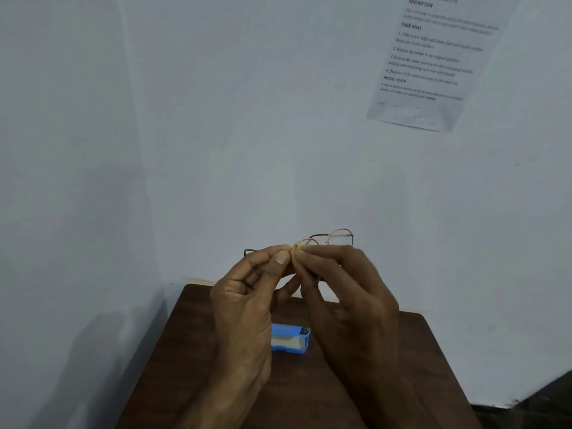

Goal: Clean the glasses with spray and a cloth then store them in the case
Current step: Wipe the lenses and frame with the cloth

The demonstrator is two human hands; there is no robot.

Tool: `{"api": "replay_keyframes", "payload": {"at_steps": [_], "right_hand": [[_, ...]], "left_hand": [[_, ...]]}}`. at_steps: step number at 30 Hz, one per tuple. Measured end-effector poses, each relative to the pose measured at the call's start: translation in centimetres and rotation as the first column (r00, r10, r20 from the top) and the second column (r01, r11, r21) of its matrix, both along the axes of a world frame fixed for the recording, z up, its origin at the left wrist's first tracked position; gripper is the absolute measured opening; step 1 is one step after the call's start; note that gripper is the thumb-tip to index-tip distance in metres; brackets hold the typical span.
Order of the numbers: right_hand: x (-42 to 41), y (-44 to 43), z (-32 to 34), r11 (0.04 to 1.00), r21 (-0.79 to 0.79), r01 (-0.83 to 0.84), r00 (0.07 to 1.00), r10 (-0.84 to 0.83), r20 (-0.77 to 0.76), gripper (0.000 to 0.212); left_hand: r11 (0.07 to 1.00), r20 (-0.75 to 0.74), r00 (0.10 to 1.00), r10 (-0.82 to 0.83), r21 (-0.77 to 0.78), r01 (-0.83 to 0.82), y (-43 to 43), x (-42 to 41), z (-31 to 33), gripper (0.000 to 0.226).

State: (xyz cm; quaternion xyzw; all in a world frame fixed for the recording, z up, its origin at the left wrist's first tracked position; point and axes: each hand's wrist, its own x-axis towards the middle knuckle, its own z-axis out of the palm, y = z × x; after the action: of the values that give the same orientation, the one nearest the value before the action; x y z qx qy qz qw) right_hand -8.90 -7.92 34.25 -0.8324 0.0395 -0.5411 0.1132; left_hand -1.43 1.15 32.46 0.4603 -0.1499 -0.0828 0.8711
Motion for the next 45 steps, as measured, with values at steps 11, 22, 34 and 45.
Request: {"api": "replay_keyframes", "payload": {"at_steps": [11, 22, 34, 45], "right_hand": [[-0.8, 0.8, -0.8, 0.995, 0.097, -0.026, 1.0, 0.026, 0.005, 0.016], [-1.4, -0.8, 0.2, 0.995, -0.007, 0.104, 0.994, -0.103, 0.037, 0.013], [-1.8, -2.0, 0.6, 0.985, 0.025, 0.17, 0.984, -0.171, 0.049, 0.013], [-2.5, -3.7, 0.4, 0.971, 0.061, 0.229, 0.973, -0.231, 0.018, 0.014]], "left_hand": [[1.0, -0.084, 0.996, -0.021, 0.003, 0.021, -0.2, -0.4, -0.3, 0.022], [0.999, -0.09, 0.995, -0.041, -0.025, 0.039, -0.4, -1.1, 0.8, 0.036], [1.0, -0.104, 0.994, -0.013, -0.023, 0.011, 0.1, -1.7, 1.3, 0.04], [0.998, -0.2, 0.979, -0.044, -0.06, 0.032, 0.1, -2.1, 1.4, 0.03]]}}
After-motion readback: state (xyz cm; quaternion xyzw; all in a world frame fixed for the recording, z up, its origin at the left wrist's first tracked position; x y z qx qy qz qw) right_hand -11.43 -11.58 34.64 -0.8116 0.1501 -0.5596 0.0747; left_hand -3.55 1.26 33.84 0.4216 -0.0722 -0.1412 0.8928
